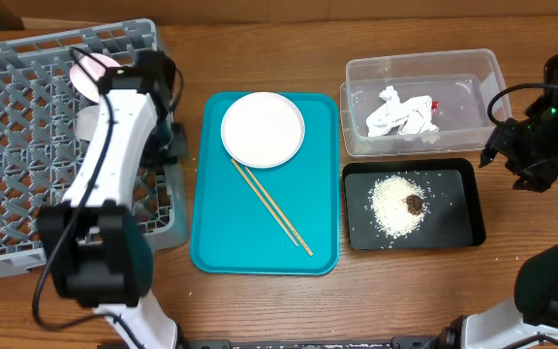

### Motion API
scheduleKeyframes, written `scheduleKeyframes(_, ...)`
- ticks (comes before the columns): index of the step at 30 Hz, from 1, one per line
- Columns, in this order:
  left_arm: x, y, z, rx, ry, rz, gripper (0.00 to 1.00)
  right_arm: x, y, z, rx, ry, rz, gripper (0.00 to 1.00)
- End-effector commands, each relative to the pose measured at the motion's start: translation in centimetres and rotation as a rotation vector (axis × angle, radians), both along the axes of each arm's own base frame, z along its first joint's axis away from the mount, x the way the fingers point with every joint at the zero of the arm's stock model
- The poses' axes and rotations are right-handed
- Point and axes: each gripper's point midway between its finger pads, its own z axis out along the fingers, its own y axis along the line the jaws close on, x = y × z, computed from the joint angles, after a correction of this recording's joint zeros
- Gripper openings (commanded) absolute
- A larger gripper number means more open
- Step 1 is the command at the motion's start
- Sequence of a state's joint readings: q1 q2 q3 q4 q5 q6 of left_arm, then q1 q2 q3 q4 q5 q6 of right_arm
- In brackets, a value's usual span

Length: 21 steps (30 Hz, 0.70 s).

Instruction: Sort waste into correct bins and load items into the dishwasher

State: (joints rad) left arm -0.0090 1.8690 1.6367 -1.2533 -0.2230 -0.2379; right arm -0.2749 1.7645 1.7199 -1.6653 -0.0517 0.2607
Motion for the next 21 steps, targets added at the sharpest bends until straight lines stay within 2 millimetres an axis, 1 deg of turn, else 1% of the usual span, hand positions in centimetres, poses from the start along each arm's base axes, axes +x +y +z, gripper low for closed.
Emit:
scheduleKeyframes(1,2.0,1.3,4.3,0.052,-0.181,0.010,0.13,-0.2,0.0,1.0,-0.016,-0.035,-0.001,0.67)
scheduleKeyframes(4,4.2,1.2,5.2,0.051,-0.279,-0.002,0.11,-0.2,0.0,1.0,-0.015,-0.035,-0.001,0.67)
scheduleKeyframes(7,7.0,1.4,6.0,0.051,-0.394,0.006,0.11,-0.2,0.0,1.0,-0.015,-0.035,-0.001,0.67)
scheduleKeyframes(9,8.7,1.6,6.3,0.053,-0.457,0.011,0.10,-0.2,0.0,1.0,-0.015,-0.035,-0.001,0.67)
scheduleKeyframes(10,9.3,1.7,6.3,0.053,-0.477,0.014,0.11,-0.2,0.0,1.0,-0.015,-0.035,-0.001,0.67)
scheduleKeyframes(14,11.2,2.6,5.8,0.043,-0.517,0.031,0.14,-0.2,0.0,1.0,-0.015,-0.034,-0.001,0.67)
scheduleKeyframes(20,14.1,3.9,6.5,-0.077,-0.540,0.054,0.13,-0.1,0.1,1.0,-0.006,-0.039,-0.001,0.67)
scheduleKeyframes(21,14.5,4.2,6.3,-0.087,-0.535,0.058,0.13,-0.1,0.1,1.0,-0.006,-0.041,-0.002,0.66)
